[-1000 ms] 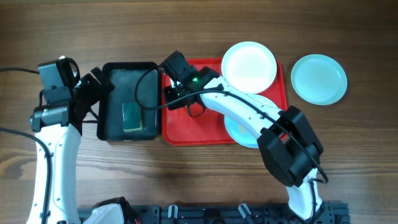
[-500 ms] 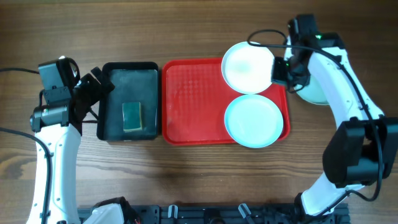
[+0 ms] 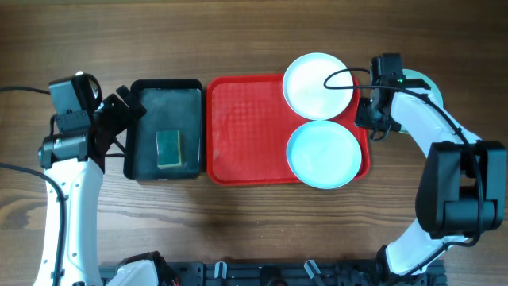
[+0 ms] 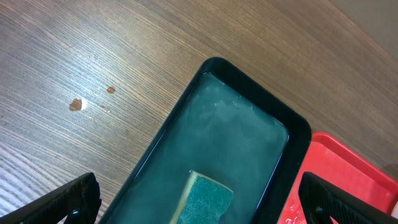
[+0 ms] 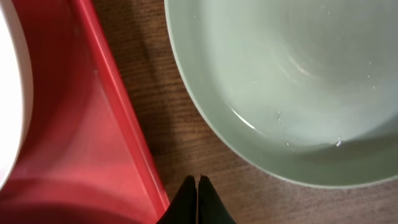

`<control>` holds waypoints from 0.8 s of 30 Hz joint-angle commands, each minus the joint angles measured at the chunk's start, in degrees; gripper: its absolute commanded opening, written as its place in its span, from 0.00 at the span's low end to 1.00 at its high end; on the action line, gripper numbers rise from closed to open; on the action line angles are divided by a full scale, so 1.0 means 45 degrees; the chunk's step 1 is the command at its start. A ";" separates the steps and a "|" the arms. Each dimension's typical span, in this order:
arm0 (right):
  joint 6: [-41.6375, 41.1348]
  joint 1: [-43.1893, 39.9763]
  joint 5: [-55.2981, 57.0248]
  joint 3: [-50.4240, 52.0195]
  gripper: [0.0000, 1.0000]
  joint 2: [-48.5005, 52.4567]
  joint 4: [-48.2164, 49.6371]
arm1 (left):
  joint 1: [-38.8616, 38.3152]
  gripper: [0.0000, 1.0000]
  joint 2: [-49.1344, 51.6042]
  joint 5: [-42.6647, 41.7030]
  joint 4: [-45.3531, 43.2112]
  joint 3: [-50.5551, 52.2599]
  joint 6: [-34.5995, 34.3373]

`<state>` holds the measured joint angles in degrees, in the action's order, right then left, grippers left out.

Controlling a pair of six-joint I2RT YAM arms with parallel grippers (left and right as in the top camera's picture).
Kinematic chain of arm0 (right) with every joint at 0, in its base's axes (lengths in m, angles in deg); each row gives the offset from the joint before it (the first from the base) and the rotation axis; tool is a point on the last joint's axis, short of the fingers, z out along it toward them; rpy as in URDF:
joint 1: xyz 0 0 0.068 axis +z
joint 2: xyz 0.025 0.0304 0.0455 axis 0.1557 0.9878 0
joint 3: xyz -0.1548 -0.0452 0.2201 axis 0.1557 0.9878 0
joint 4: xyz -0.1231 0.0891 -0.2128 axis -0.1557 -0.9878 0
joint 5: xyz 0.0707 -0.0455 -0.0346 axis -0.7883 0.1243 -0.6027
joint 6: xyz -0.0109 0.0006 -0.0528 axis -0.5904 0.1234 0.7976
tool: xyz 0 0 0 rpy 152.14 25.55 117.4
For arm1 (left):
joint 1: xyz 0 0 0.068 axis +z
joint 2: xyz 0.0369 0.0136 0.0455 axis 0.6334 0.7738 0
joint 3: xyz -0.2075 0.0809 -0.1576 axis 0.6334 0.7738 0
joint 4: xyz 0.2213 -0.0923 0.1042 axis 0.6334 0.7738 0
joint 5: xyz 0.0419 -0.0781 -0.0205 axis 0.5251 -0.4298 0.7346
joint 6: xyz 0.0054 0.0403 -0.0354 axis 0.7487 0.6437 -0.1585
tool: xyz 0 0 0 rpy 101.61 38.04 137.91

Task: Clean dirty plates on tray and stack at the side
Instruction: 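Grasp the white plate rim with the right gripper and drag it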

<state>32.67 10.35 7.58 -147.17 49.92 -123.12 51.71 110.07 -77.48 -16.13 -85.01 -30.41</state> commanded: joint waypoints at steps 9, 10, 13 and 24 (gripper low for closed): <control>0.1175 -0.0019 -0.0695 0.0151 0.04 0.0058 0.0641 | 0.0058 1.00 -0.0087 -0.0112 -0.0029 -0.0058 -0.0117; 0.1365 -0.0019 -0.0699 0.0151 0.04 0.0058 0.0665 | 0.0058 1.00 -0.0087 -0.0112 -0.0029 -0.0058 -0.0117; 0.1457 -0.0019 -0.0695 0.0311 0.04 0.0058 0.0850 | 0.0058 1.00 -0.0087 -0.0112 -0.0029 -0.0058 -0.0121; 0.2540 -0.0019 -0.1855 0.0884 0.04 0.0058 0.1423 | 0.0058 1.00 -0.0092 -0.0112 -0.0029 -0.0058 -0.0117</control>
<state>42.05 9.91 3.58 -143.54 49.92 -116.96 51.71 110.07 -77.48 -16.09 -85.01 -30.41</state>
